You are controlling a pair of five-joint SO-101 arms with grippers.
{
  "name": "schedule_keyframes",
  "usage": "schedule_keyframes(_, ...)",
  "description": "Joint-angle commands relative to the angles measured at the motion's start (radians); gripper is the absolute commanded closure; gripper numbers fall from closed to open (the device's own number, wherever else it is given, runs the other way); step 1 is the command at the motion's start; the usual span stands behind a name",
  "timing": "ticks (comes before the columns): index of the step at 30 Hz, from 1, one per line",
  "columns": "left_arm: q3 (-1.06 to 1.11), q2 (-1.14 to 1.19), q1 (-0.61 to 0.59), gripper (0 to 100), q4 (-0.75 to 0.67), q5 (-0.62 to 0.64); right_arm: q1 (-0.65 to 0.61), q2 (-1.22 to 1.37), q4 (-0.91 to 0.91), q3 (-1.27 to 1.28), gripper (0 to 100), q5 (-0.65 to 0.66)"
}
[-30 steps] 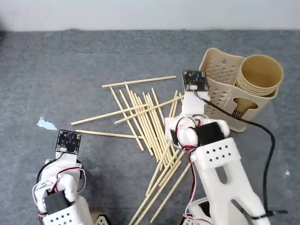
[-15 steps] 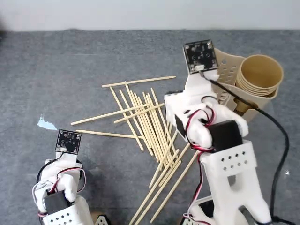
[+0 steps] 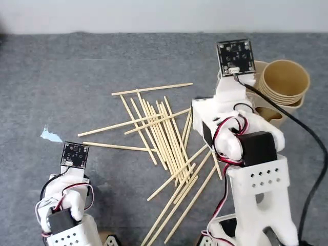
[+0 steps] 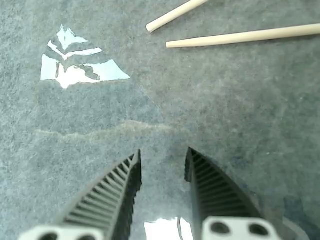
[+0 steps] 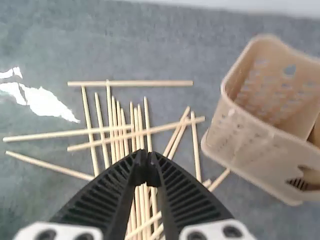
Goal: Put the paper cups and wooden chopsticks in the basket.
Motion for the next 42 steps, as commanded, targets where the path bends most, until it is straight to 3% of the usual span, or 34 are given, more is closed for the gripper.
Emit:
schedule_keyframes(1,-0.01,-0.008,0.0,86,0.006,0.0,0.01,-0.019,0.088,-0.032,98.7,-0.066)
schedule_keyframes(5,-0.01,-0.008,0.0,86,0.006,0.0,0.01,0.035,0.143,0.063,96.8,-0.133)
schedule_keyframes(12,-0.01,-0.008,0.0,86,0.006,0.0,0.012,0.188,0.05,0.252,77.0,-0.216)
schedule_keyframes(25,-0.01,-0.008,0.0,86,0.006,0.0,0.013,0.466,-0.274,0.347,87.2,-0.265)
schedule_keyframes(42,-0.01,-0.008,0.0,86,0.006,0.0,0.019,0.509,-0.225,0.313,87.2,-0.272)
